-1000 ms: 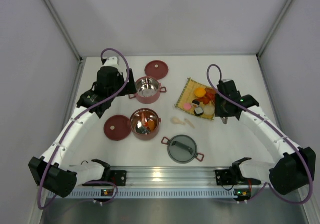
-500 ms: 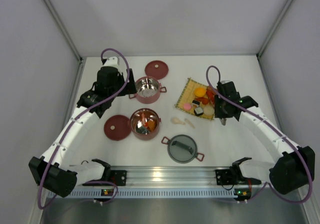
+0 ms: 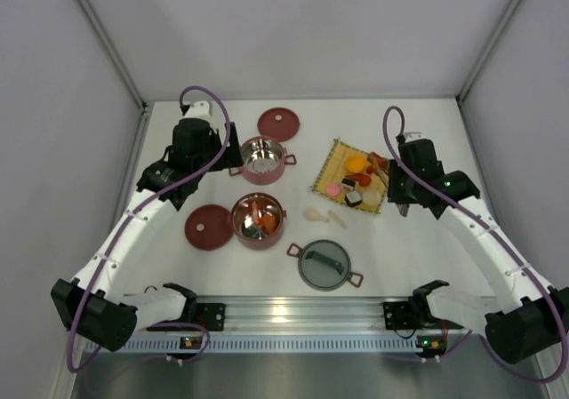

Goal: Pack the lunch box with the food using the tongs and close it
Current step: Pick up the fake food from the plate, then place the fake food in the packing box.

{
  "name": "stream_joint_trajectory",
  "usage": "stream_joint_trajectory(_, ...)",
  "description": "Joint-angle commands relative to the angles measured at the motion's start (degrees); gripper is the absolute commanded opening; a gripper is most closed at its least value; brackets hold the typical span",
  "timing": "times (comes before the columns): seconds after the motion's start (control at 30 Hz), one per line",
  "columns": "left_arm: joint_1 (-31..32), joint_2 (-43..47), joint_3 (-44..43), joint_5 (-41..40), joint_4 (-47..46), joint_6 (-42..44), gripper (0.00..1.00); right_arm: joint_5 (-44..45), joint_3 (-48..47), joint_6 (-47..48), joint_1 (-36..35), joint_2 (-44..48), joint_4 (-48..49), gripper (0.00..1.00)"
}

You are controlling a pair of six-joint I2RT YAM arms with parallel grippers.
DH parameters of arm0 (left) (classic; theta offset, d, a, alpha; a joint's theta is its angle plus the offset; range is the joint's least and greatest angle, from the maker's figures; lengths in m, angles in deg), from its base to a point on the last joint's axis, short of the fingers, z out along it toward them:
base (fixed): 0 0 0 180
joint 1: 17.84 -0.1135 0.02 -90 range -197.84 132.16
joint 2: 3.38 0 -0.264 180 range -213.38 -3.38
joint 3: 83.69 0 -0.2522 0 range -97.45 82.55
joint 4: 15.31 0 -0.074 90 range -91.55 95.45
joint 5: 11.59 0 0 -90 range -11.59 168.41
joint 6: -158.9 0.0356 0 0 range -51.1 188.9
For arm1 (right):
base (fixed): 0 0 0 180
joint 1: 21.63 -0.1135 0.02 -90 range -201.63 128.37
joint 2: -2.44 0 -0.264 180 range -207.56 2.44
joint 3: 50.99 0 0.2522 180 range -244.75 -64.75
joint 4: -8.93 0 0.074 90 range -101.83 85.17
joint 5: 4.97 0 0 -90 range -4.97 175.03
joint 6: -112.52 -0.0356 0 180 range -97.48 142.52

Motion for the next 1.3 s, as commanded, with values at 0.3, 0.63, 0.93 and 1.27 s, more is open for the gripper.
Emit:
stream_joint_trajectory(0.3, 0.2, 1.3, 0.1, 0.3, -1.2, -0.4, 0.99, -3.1, -9.0, 0.4, -1.1, 2.5, -2.6, 0.13)
stream_joint_trajectory(0.63, 0.2, 1.0, 0.3, -0.1, -1.3, -0.4, 0.99, -5.0, -14.9, -3.4, -13.3, 1.1, -2.7, 0.11)
stream_joint_trajectory(0.93, 0.2, 0.6, 0.4, -0.2, -1.3, -0.4, 0.99, -7.5, -19.3, -8.2, -30.7, -3.2, 0.2, 0.11)
stream_joint_trajectory(1.27, 0.2, 0.6, 0.3, -0.3, -1.2, -0.3, 0.99, -6.3, -19.7, -10.8, -42.8, -9.4, 2.4, 0.14)
